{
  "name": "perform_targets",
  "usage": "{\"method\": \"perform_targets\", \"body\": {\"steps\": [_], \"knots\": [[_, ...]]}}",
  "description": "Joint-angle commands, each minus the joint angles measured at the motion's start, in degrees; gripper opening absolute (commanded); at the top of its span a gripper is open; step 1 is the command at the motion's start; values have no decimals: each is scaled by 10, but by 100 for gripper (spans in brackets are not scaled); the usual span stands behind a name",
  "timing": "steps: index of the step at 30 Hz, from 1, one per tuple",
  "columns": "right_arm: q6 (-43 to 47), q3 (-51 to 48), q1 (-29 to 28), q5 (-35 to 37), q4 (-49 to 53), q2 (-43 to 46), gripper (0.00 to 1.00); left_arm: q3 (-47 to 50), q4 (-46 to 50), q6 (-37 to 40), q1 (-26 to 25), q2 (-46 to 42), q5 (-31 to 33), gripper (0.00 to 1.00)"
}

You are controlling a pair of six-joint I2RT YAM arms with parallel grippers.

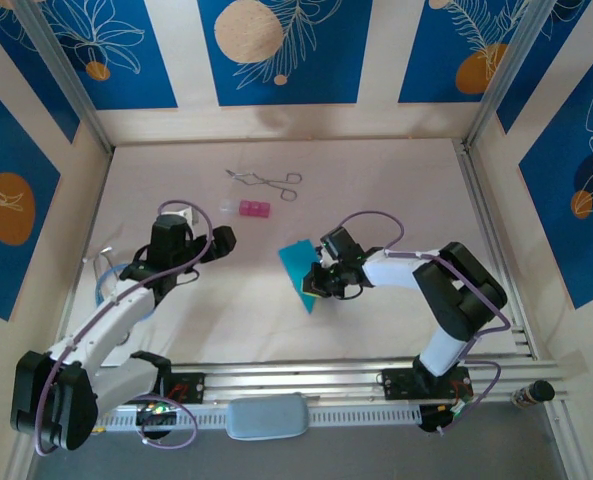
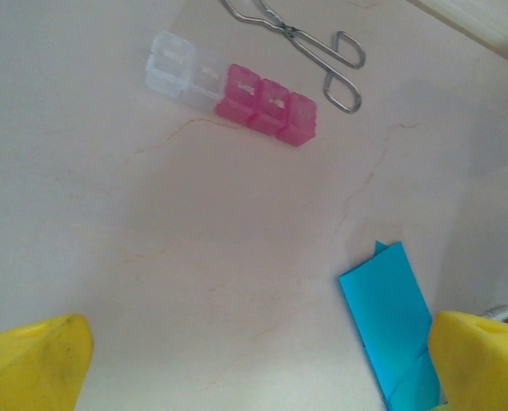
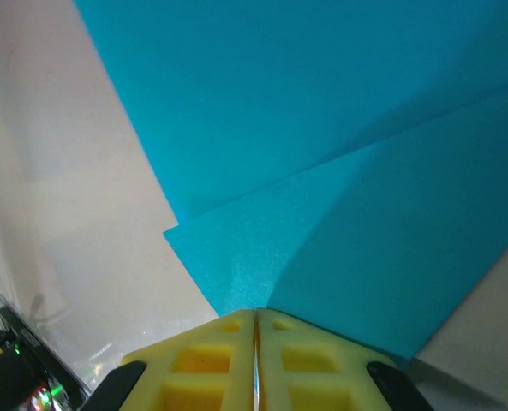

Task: Fold a paper plane with a square sheet of paper (pick it up from the middle)
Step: Fold the wing for the fifth time at the center of the table.

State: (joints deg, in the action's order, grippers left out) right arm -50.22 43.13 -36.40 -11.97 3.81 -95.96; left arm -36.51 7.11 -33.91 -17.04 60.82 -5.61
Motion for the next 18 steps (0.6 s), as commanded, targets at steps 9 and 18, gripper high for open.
{"method": "perform_targets", "body": {"steps": [9, 18], "knots": [[-317, -57, -62, 89, -96, 6, 8, -17, -120, -28, 6, 98, -246, 67], [-181, 44, -87, 126, 22, 60, 10, -57, -169, -85, -39, 212, -312, 46]]}}
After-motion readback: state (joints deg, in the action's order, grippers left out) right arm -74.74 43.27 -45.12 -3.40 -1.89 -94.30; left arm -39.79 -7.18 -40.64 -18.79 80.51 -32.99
